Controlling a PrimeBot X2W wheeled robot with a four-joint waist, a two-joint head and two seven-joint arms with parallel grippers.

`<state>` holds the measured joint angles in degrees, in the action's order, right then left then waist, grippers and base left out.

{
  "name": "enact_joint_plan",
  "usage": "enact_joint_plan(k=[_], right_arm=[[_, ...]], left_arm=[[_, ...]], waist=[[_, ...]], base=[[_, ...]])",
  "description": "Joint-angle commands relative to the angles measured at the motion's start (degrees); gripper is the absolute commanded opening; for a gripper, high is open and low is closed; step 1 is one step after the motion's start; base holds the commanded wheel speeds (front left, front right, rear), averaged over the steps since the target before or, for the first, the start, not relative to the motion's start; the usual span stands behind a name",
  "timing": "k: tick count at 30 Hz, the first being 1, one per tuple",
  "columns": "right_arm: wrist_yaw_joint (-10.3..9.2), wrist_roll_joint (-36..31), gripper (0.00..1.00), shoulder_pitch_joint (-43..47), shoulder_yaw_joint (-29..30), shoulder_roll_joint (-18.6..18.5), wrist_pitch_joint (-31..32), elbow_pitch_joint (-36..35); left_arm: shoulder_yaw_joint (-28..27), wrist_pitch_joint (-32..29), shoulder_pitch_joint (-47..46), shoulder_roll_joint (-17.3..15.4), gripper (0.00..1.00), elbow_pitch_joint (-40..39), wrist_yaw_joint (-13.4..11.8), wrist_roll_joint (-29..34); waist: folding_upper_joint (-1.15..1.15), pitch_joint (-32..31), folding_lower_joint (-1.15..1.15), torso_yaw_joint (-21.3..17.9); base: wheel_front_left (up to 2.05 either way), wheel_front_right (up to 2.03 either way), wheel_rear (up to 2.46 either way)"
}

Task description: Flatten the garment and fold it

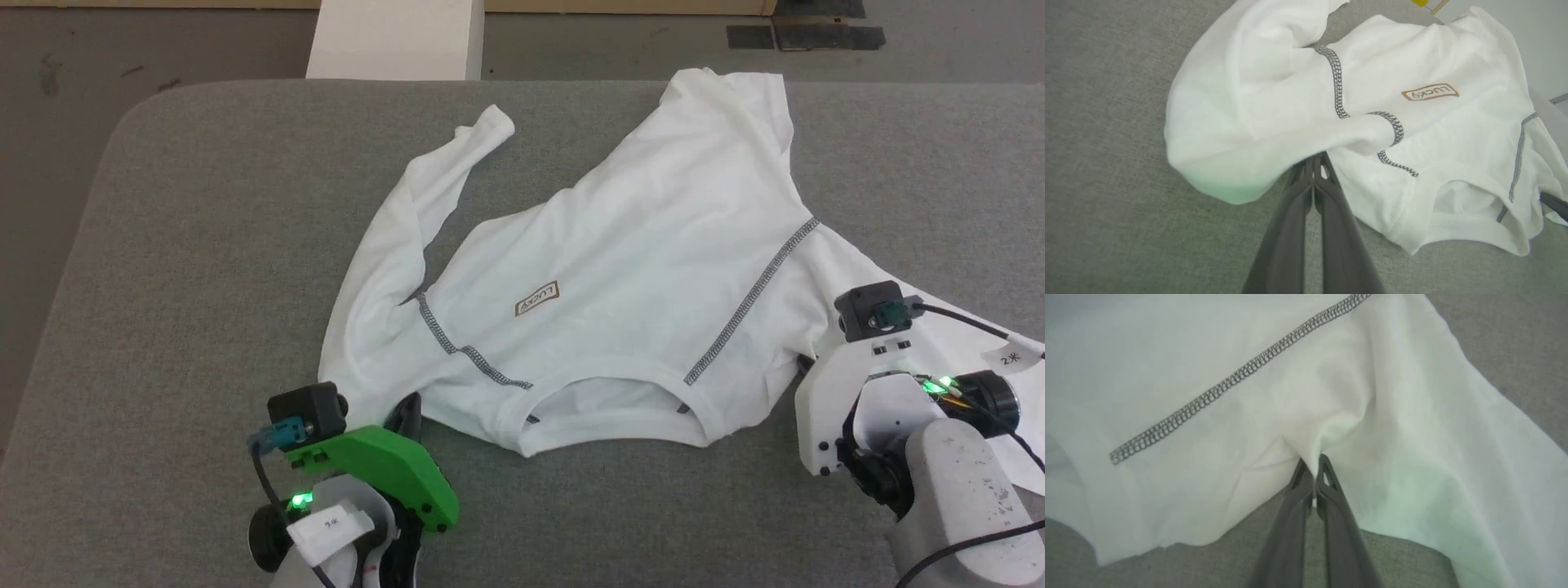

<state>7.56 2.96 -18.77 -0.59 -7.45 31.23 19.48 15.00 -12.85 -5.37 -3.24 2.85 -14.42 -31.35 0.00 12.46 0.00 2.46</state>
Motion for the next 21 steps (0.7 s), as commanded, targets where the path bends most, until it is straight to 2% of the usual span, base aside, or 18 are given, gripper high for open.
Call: enact_joint_plan(k=[1, 3, 7, 11, 16, 21], right_arm=[[-0.08, 0.8, 0.00, -0.3, 0.0, -0.4, -0.4, -0.1], [-0.08, 2.1, 0.00, -0.2, -0.2, -0.9, -0.6, -1.4], [-0.08, 9.0, 0.00, -0.7, -1.2, -2.2, 0.8, -7.1], [-0.08, 21.4, 0.00, -3.1, -0.7, -4.1, 4.1, -15.2], [-0.08, 30.6, 0.00, -8.2, 2.0, -7.9, 9.6, -22.8], [-0.08, 33.7, 0.00, -14.8, 4.7, -10.0, 15.0, -25.6]], left_arm=[[-0.1, 0.7, -0.5, 0.1, 0.00, -0.2, 0.2, -0.7], [-0.5, 1.9, -0.7, 0.1, 0.00, -0.8, 0.8, -1.1], [-2.4, 4.5, -2.1, 0.2, 0.00, -4.2, 3.4, -5.7], [-4.6, 5.6, -6.8, 0.2, 0.00, -7.8, 6.1, -9.8], [-6.1, 2.6, -16.1, -3.0, 0.00, -10.4, 7.6, -10.2], [-6.5, -1.2, -26.6, -5.7, 0.00, -10.2, 8.5, -9.8]], waist=[[0.00, -0.7, 0.00, -0.4], [0.00, -1.5, 0.00, -0.8], [0.00, -3.8, 0.00, -1.7], [0.00, -6.6, 0.00, -2.4], [0.00, -9.8, 0.00, -3.3], [0.00, -12.1, 0.00, -3.9]], base=[[0.00, 0.00, 0.00], [0.00, 0.00, 0.00], [0.00, 0.00, 0.00], [0.00, 0.00, 0.00], [0.00, 0.00, 0.00], [0.00, 0.00, 0.00]])
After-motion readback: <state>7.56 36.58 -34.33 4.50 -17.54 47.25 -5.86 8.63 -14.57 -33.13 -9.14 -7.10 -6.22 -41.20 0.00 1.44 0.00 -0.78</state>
